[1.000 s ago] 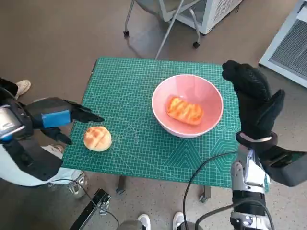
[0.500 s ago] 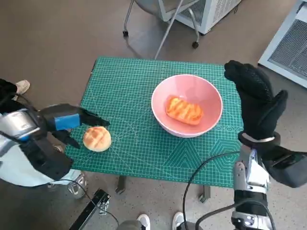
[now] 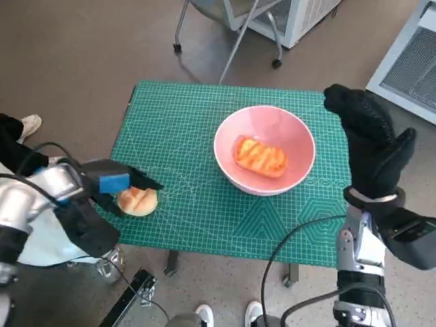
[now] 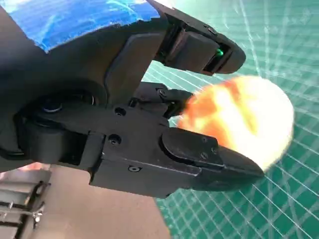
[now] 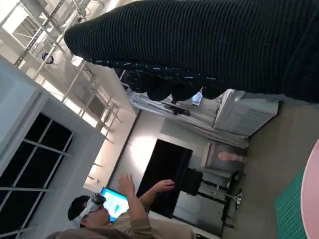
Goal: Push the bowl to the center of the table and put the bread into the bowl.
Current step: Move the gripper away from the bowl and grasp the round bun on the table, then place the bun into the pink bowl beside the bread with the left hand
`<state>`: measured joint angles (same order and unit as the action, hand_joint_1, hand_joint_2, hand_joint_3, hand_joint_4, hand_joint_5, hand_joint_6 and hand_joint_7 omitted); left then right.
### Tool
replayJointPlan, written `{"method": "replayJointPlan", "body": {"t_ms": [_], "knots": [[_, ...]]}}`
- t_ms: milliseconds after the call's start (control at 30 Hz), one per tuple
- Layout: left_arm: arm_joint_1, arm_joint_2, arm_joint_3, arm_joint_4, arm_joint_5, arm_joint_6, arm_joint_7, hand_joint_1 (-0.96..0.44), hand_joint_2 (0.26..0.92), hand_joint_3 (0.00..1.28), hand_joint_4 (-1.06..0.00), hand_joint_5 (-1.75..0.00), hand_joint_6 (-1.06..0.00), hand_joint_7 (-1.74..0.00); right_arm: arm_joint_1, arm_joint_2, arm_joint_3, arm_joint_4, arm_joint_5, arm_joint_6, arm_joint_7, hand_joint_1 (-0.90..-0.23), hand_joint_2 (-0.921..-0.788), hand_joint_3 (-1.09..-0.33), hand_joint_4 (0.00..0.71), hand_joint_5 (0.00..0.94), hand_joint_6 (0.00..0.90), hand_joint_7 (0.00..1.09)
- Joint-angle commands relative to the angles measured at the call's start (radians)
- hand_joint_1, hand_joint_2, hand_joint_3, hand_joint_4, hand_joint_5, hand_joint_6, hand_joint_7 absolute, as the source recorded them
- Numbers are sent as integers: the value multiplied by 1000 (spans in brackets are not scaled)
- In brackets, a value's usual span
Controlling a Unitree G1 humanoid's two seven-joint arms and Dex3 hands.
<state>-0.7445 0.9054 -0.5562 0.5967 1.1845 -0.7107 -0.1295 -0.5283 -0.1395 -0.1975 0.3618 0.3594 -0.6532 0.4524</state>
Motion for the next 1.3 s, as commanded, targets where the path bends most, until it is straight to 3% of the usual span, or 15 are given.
{"method": "replayJointPlan", "body": {"t_ms": [33, 133, 300, 333, 367, 400, 433, 533, 700, 867, 1067, 1300], "knots": [[-21, -43, -52, 67, 26, 14, 22, -165, 785, 31, -371, -30, -474, -25, 33, -5, -5, -8, 0, 14, -4, -602, -921, -754, 378, 2, 29, 771], [-27, -60, -73, 108, 26, 14, 43, -27, 874, 94, -483, -43, -555, -41, 37, -5, -5, -14, -3, 16, -9, -602, -921, -754, 377, 2, 29, 772], [-48, -78, -105, 179, 29, -5, 133, 47, 913, 217, -677, -91, -732, -101, 39, -6, -7, -14, -8, 16, -15, -605, -921, -754, 377, 1, 28, 773], [-52, -79, -110, 189, 29, -10, 152, 38, 915, 207, -639, -317, -709, -340, 39, -6, -7, -15, -9, 16, -17, -605, -921, -754, 377, 1, 28, 774], [-60, -81, -113, 209, 26, -19, 177, 24, 917, 216, -558, -672, -649, -715, 40, -6, -8, -16, -11, 16, -19, -605, -921, -754, 377, 1, 28, 774], [-67, -83, -118, 225, 23, -26, 197, 16, 918, 203, -531, -860, -631, -947, 41, -6, -8, -18, -11, 17, -20, -605, -921, -754, 377, 1, 27, 774], [-77, -87, -120, 248, 19, -32, 218, 10, 919, 193, -517, -978, -622, -1093, 42, -6, -8, -18, -11, 17, -21, -604, -921, -754, 376, 1, 27, 774], [-104, -95, -134, 301, 19, -34, 264, 3, 920, 148, -552, -1048, -637, -1262, 43, -5, -8, -16, -10, 16, -22, -603, -921, -754, 376, 1, 26, 775], [-144, -96, -127, 357, -11, -29, 270, 1, 921, 101, -602, -1040, -669, -1303, 52, -2, -5, -27, -11, 19, -27, -602, -921, -755, 376, 1, 26, 777], [-180, -79, -93, 358, -83, -54, 225, 0, 921, 62, -621, -1087, -718, -1210, 56, -4, -6, -33, -10, 22, -29, -602, -921, -755, 376, 1, 26, 777], [-212, -44, -5, 274, -205, -77, 149, 0, 920, 48, -622, -1150, -737, -1134, 55, -10, -10, -36, -9, 26, -30, -601, -921, -755, 376, 0, 21, 774], [-287, -35, 92, 153, -280, -95, 155, 0, 918, 30, -628, -1177, -778, -1059, 46, -13, -11, -25, -9, 27, -28, -602, -921, -756, 374, 0, 19, 770]]}}
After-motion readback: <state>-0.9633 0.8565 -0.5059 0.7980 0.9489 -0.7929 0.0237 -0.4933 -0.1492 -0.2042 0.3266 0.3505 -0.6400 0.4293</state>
